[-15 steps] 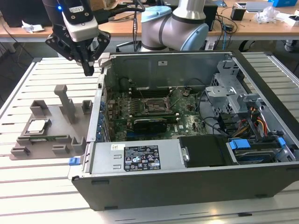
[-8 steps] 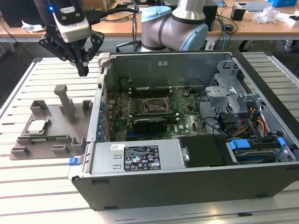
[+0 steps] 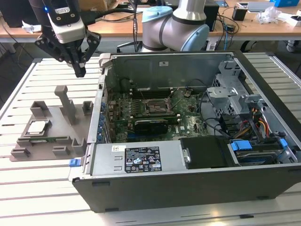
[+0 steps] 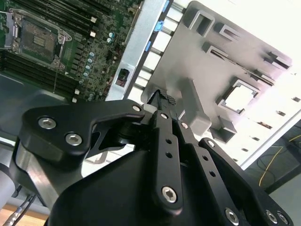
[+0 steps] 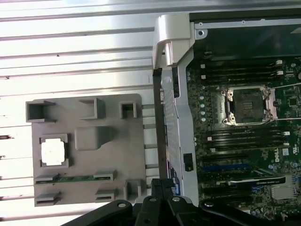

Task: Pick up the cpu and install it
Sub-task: 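Reach for the cpu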

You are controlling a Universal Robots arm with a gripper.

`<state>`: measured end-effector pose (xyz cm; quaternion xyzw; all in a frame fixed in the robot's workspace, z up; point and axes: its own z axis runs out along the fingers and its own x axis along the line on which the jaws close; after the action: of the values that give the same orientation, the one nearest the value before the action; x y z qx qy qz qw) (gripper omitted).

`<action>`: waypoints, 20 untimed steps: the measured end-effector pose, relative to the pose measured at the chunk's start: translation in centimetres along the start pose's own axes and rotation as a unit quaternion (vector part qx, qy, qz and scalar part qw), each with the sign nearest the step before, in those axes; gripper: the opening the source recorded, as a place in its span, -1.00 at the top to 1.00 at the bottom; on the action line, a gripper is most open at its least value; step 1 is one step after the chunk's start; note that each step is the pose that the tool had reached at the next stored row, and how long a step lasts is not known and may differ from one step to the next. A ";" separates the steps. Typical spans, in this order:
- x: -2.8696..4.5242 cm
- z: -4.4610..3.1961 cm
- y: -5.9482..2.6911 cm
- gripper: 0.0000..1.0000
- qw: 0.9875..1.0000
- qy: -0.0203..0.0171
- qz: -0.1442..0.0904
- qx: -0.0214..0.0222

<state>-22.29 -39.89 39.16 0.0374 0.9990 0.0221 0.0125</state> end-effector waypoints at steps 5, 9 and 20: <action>0.38 0.01 -0.03 0.79 1.000 0.000 0.000 0.000; 0.67 0.02 -0.05 0.79 1.000 0.000 0.000 0.000; 1.44 0.04 -0.11 0.79 1.000 0.000 0.000 0.000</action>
<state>-23.74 -39.88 39.07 0.0374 0.9990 0.0221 0.0125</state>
